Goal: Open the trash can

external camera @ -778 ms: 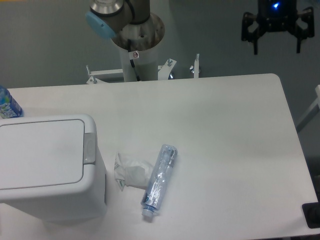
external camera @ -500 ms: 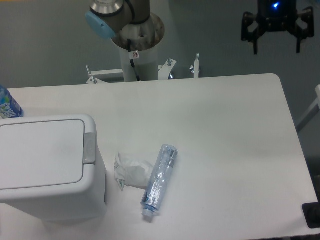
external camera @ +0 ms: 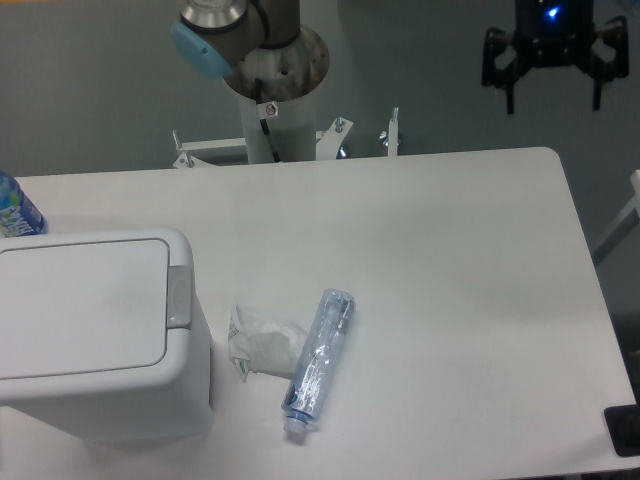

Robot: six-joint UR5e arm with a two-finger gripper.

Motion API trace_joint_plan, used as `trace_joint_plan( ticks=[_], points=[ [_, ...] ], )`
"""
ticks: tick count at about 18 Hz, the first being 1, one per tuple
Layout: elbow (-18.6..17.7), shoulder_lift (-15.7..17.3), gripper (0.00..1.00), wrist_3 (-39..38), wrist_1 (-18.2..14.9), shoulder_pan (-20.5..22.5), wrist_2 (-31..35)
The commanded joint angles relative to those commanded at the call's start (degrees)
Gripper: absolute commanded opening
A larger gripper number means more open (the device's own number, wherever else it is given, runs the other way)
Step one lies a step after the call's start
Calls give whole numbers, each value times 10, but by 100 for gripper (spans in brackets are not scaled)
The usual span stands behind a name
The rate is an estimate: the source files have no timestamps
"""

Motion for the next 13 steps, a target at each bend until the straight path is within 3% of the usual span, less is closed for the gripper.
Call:
trace_joint_plan(
  ticks=[4,8,13],
  points=[
    [27,-36,100,-151,42,-51,-23],
    [61,-69,100,-284,45,-108,-29],
    [64,-76,100,-411,45,-143,-95]
  ],
)
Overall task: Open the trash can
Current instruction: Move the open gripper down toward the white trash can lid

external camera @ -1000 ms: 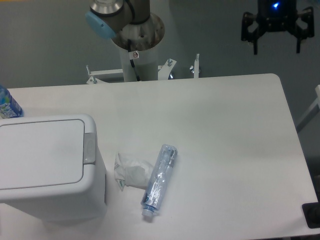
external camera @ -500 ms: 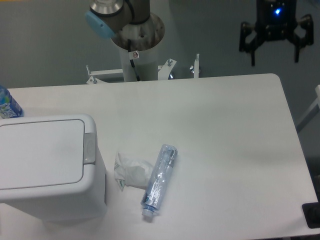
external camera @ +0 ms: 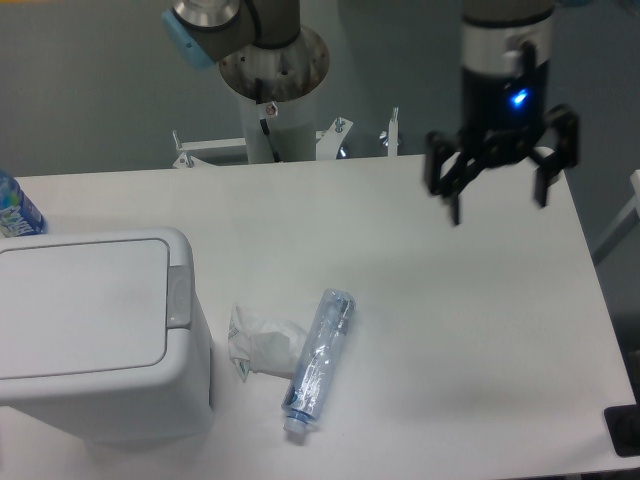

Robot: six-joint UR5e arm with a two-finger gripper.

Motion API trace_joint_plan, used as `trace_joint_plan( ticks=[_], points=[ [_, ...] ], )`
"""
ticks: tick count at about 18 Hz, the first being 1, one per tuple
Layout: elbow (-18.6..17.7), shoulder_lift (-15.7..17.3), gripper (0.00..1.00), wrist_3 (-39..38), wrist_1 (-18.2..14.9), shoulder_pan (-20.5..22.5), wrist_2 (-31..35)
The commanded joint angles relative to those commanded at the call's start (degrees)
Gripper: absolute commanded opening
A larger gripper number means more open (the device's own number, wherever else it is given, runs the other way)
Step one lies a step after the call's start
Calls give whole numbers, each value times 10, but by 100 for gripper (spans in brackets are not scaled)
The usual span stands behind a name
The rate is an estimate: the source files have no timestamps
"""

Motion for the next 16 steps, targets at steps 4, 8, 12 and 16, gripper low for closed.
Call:
trace_joint_plan(
  ticks=[4,8,12,16],
  points=[
    [-6,-1,100,-23,0,-37,-26],
    [-20,-1,100,-37,0,-72,-34],
    [-29,-1,100,-54,0,-89,-40],
    [-34,-11,100,-54,0,-112,-38]
  ],
)
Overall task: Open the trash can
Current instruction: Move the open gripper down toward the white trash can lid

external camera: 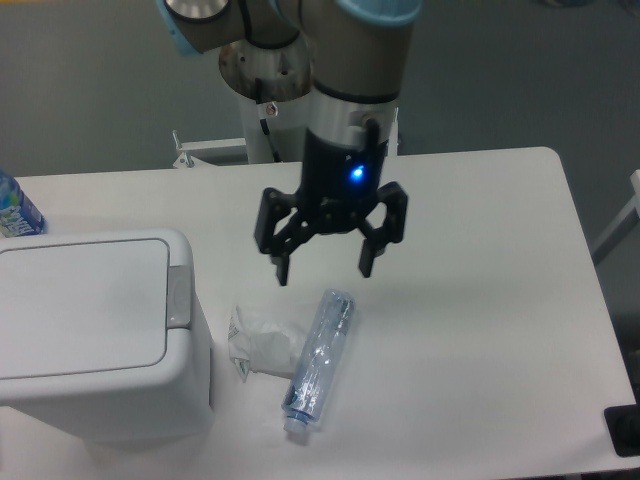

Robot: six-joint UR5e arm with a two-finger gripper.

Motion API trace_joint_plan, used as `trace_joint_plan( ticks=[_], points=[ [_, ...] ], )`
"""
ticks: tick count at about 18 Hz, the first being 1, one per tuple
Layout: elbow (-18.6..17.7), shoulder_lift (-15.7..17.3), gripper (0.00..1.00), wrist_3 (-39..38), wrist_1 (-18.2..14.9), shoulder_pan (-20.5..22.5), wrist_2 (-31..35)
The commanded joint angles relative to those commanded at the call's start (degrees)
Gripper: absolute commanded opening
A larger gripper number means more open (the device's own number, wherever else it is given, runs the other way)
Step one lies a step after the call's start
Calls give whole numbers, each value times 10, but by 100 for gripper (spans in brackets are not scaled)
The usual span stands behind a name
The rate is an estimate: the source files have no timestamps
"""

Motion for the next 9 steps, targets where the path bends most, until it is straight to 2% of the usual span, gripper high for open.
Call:
trace_joint_plan(
  ticks=[9],
  points=[
    [-11,-3,100,-1,0,-18,-1]
  ],
)
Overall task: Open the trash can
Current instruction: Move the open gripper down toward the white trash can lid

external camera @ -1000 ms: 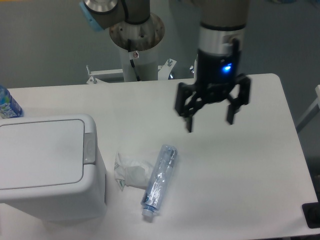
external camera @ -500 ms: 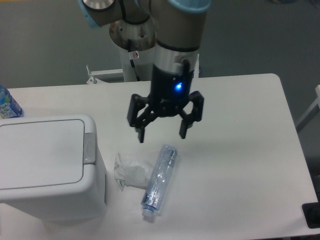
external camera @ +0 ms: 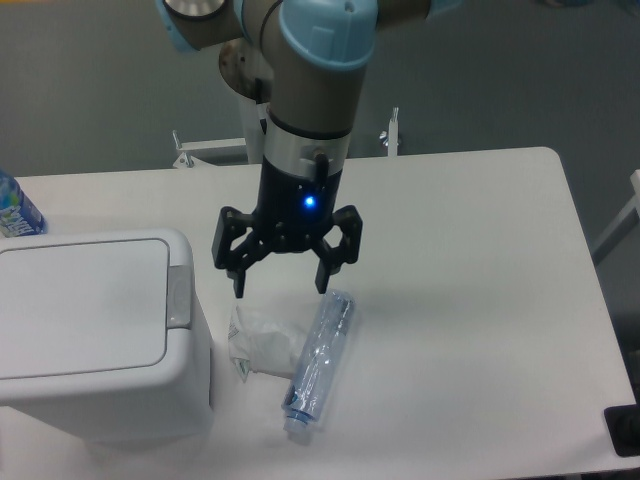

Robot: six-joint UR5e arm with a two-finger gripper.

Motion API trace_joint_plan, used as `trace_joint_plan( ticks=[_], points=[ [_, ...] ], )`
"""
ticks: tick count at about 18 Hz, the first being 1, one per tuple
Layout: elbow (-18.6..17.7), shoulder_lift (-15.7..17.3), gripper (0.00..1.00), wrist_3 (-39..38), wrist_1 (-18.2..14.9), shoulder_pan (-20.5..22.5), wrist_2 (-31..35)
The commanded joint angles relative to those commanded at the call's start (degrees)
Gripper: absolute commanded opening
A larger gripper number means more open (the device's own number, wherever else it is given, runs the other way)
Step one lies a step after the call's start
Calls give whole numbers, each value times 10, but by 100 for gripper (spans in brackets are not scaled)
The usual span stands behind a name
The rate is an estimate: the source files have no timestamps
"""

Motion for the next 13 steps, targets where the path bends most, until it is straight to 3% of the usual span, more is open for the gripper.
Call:
trace_joint_plan(
  ticks=[13],
  points=[
    [-4,-6,100,-1,0,-32,3]
  ],
)
